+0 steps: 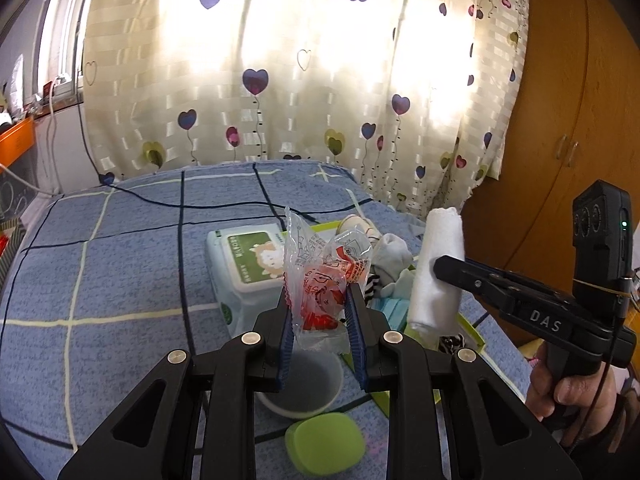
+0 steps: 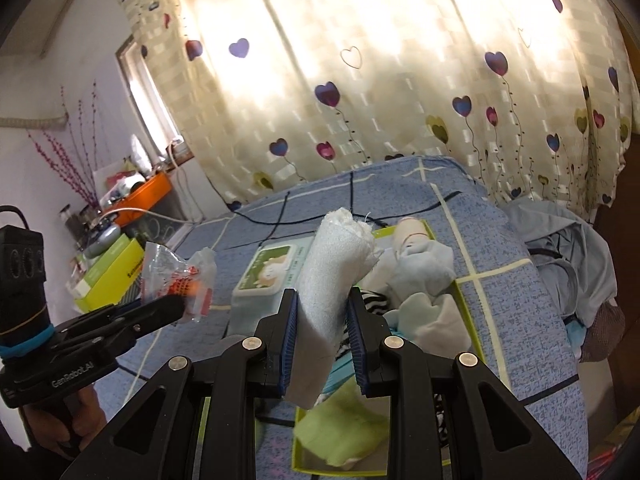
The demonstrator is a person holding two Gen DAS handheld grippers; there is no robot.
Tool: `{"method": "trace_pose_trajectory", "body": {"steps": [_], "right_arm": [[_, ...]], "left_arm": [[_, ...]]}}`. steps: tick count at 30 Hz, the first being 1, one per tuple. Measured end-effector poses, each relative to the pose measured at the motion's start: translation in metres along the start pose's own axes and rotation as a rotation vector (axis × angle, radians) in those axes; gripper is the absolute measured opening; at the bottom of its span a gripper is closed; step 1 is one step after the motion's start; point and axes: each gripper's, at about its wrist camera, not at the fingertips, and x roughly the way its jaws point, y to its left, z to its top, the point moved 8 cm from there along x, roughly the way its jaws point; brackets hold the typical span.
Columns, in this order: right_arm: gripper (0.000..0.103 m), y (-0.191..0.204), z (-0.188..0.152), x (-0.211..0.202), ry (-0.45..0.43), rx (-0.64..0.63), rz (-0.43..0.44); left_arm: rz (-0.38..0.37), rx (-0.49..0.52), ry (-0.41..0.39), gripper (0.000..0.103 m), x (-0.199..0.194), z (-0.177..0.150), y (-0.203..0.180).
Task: Organize soft objects
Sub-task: 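Carry the white towel and red candy bag over the white box with both grippers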
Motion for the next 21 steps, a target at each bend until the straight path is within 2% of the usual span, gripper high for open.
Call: {"method": "trace_pose_trajectory", "body": {"steps": [8,14,18,19,20,21], "right_arm": [[0.023,-0.025,0.008,0.012,0.007,0.025,-0.035],[0.023,-0.039,0.002,0.042,0.071,0.026,-0.054],[0.026,-0.051,-0.009,0.067,0.149,0.036,-0.076],[0.034,-0.052,-0.011,0.071,0.162,0.038,-0.078],[0.049,-0.053,-0.013,0.072,0.165,0.038,-0.080],[0.056,-0.052,-0.013,0.070,0.159,0.039,-0.075]], "left_arm": [[-0.021,0.022,0.034,0.025,0.026,0.006,-0.012],[-0.032,0.025,0.057,0.025,0.041,0.007,-0.015],[-0.033,0.031,0.071,0.025,0.049,0.008,-0.017],[-0.034,0.034,0.075,0.025,0.052,0.008,-0.017],[-0.035,0.035,0.077,0.025,0.053,0.009,-0.018],[-0.036,0.038,0.080,0.025,0.055,0.009,-0.019]]}}
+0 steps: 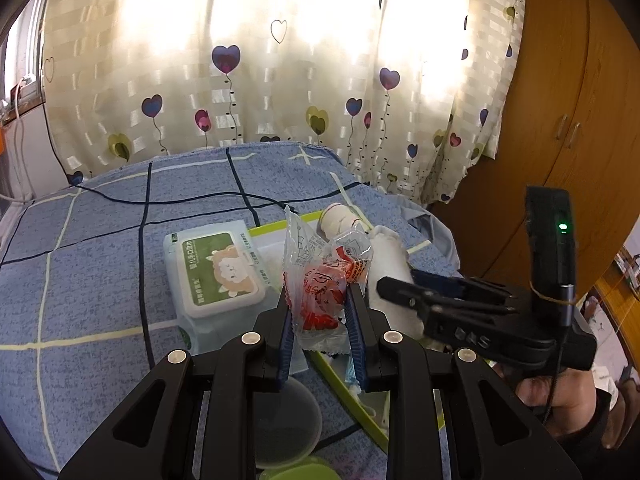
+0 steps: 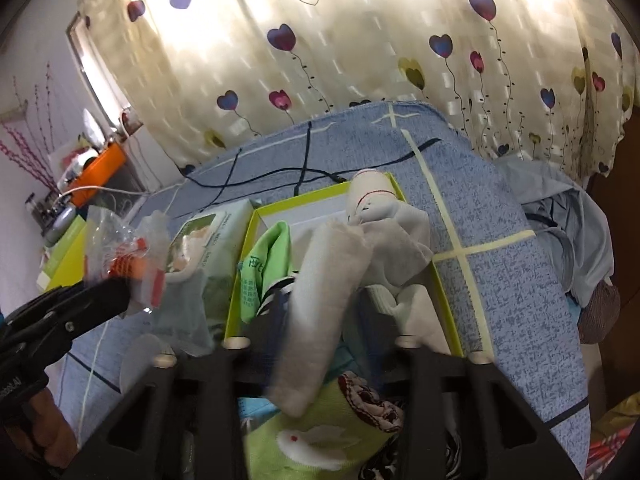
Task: Organize soft objects
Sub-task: 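Carry the white towel and red candy bag over the white box with both grippers, then open both grippers to drop the white towel and candy bag into the box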
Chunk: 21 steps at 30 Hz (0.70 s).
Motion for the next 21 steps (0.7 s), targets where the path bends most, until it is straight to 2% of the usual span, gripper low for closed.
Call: {"method": "trace_pose_trajectory", "body": {"steps": [1,7,16,19,21], "right_arm": [[0.059,0.001,0.001,-0.004,-0.017,0.000,0.009],[0.059,0.000,0.013,-0.035,-0.113,0.000,0.011],[0.059,-0.015,0.011,-0.053,-0.146,0.029,0.006],[0.059,-0.021,0.010,-0.055,-0.151,0.043,-0.001],[0.059,-0.025,0.009,-0.056,-0.152,0.047,-0.003]], "left_arm": [[-0.001,0.002,0.002,0.025,0.001,0.000,0.000],[-0.021,0.010,0.025,0.025,0.013,0.004,-0.008],[-0.059,0.012,0.083,0.026,0.048,0.010,-0.020],[-0.080,0.022,0.120,0.030,0.064,0.009,-0.024],[-0.084,0.028,0.153,0.044,0.072,0.004,-0.025]]}}
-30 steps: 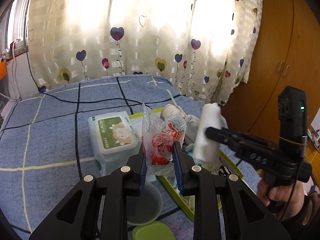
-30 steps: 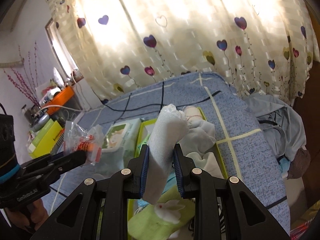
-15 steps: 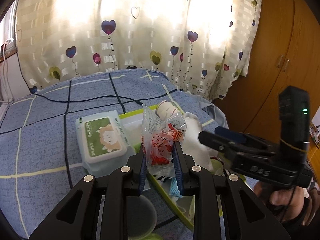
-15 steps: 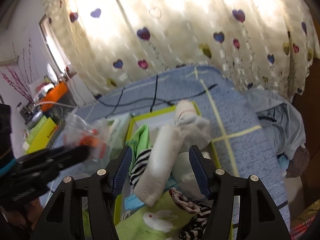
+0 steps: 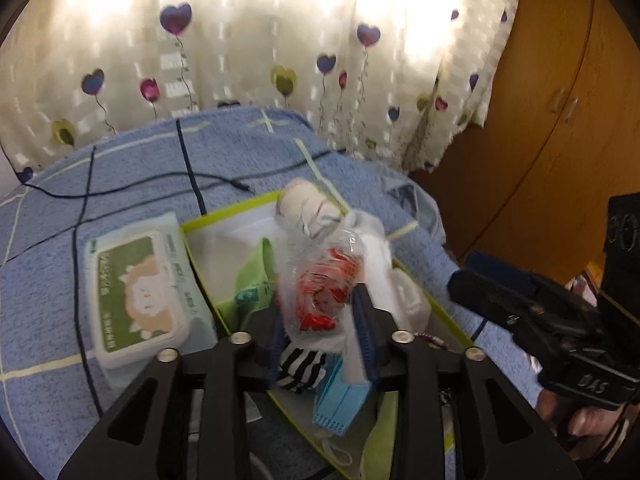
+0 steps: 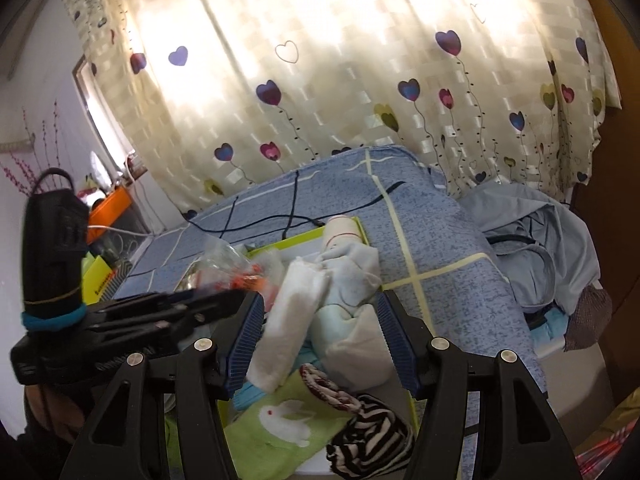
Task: Organize soft objects
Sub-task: 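Open both grippers to drop the white towel and candy bag into the box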
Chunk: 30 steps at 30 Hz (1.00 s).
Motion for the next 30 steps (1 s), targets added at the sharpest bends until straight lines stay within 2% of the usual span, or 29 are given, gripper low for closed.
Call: {"method": "trace_pose_trajectory", "body": {"steps": [3,13,30], "right_arm": [[0.059,-0.002,0.000,0.000,-0.001,0.003,0.001],[0.059,0.006,-0.002,-0.005,-0.003,-0.017,0.010],[0.060,0.037,-0.017,-0.033,0.001,-0.089,0.003]], "left_arm": [[-0.015,-0.008,-0.013,0.052,-0.003,-0.001,0.000],[-0.007,-0.015,-0.061,0.053,-0.022,0.003,0.005],[0.020,-0.007,-0.109,0.053,-0.067,-0.019,-0.005]]}}
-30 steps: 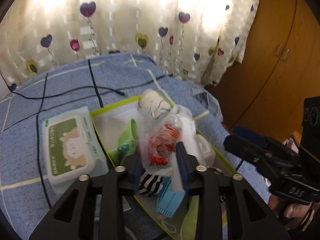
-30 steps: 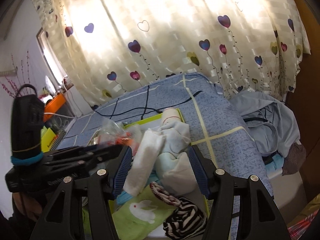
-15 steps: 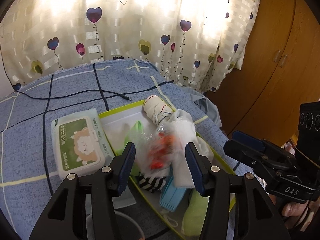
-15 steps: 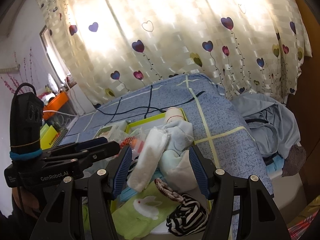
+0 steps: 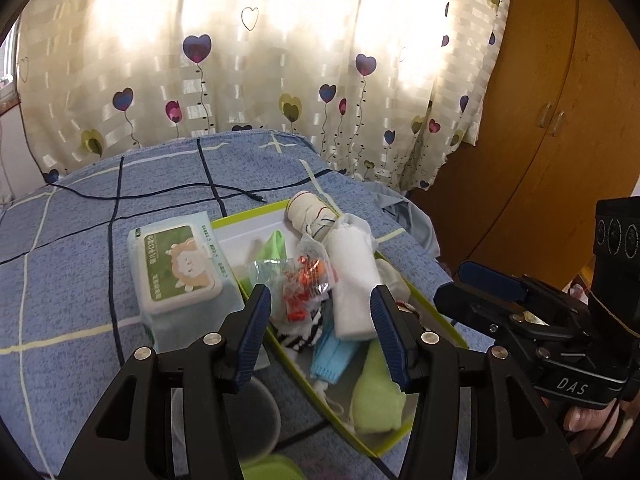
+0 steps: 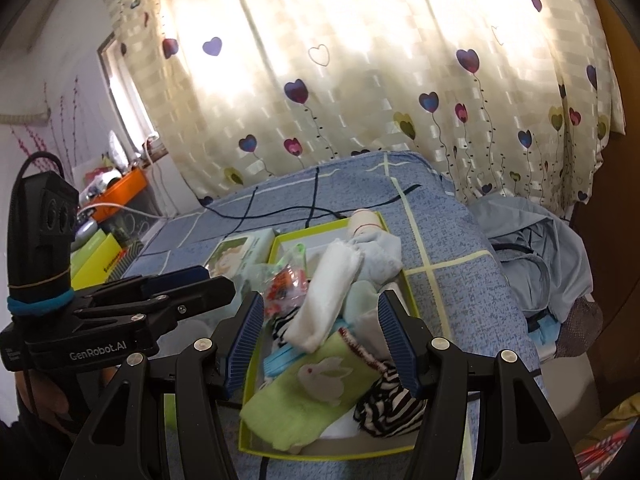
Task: Organize soft objects
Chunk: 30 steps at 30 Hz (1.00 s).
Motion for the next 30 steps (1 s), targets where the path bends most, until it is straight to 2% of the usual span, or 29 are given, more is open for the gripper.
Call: {"method": "trace_pose_trajectory", "body": {"steps": [7,14,30], "right_arm": [[0.066,0.020,-0.010,-0.014,0.009,-0.060,-0.014],[0.066,0.036,-0.026,-0.023,0.033,-0.101,-0.034],[0.068,0.075,-0.069,-0.040,0.082,-0.182,-0.053]], "left_arm": [[0.061,-0.008,-0.035,0.053,-0.024,-0.014,0.002],[0.133,-0.008,-0.079,0.053,-0.055,-0.028,0.008],[0.171,-0.051,-0.086,0.053,-0.094,-0.076,0.018]]}}
